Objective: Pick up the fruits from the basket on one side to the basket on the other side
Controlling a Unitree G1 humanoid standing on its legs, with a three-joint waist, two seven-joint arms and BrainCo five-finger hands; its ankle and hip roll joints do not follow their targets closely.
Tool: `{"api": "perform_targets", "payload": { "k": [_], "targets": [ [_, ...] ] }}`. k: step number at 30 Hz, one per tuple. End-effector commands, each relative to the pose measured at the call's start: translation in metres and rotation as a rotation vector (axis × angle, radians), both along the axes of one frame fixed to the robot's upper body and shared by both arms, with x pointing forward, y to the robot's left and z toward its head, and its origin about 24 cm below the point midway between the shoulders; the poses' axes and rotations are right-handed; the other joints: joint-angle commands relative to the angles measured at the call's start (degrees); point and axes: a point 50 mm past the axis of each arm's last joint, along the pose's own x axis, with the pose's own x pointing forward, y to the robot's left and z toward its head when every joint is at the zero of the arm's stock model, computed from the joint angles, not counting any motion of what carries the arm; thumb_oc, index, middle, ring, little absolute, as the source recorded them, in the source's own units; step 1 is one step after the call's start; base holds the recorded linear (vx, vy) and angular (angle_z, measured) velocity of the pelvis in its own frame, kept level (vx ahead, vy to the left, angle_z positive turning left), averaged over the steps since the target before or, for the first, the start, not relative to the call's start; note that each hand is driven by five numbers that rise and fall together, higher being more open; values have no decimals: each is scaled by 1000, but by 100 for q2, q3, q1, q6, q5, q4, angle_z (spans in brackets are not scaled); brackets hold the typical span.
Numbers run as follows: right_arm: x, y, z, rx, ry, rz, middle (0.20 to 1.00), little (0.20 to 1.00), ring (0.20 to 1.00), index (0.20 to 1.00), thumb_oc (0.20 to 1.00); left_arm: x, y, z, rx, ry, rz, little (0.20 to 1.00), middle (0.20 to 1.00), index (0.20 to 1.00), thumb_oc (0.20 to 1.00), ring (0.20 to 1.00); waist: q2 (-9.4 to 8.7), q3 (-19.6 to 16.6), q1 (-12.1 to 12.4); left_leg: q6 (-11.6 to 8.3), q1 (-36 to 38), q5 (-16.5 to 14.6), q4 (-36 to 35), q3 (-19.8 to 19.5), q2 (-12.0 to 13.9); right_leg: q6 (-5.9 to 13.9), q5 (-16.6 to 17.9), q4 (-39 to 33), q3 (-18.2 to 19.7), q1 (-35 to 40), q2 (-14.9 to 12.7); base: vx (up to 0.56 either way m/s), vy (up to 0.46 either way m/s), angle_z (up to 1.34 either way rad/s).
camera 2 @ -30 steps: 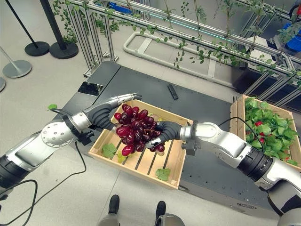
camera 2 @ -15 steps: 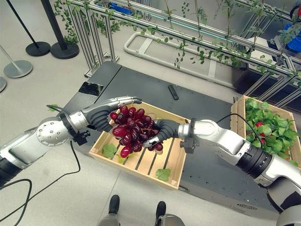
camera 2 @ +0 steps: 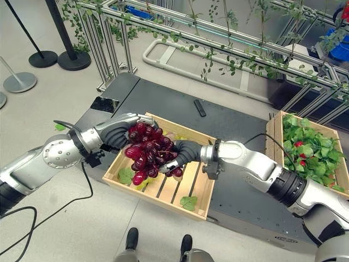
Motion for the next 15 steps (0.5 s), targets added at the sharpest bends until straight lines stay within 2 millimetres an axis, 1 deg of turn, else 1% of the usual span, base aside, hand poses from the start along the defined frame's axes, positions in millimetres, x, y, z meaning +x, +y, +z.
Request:
{"api": "perform_targets", "payload": {
  "k": [1,8,13,15],
  "targets": [
    [-15,36,47,170,-177,178,200,200,200,200,200,-7,-15,5,-45,-46,-91,200,200,200,200,200,-227,-303,-137,237,283,-861,413,79,-214,501,339,-264,110,-26,-145,0,0,0],
    [-16,44,48,182,-179,199,200,200,200,200,200,-7,-13,4,-63,-46,-79,200,200,200,200,200,-234,-313,-121,244,266,-864,417,94,-224,498,365,-304,142,-32,-141,0,0,0],
    [-15,44,47,183,-180,191,200,200,200,200,200,-7,-12,3,-73,-48,-75,200,200,200,200,200,-241,-301,-110,251,263,-865,415,94,-226,497,367,-300,144,-30,-143,0,0,0],
    [-14,41,48,182,-194,176,200,200,200,200,200,-6,-10,1,-94,-41,-62,200,200,200,200,200,-250,-289,-101,253,249,-860,416,84,-230,502,367,-306,138,-26,-154,0,0,0]
  ]
}}
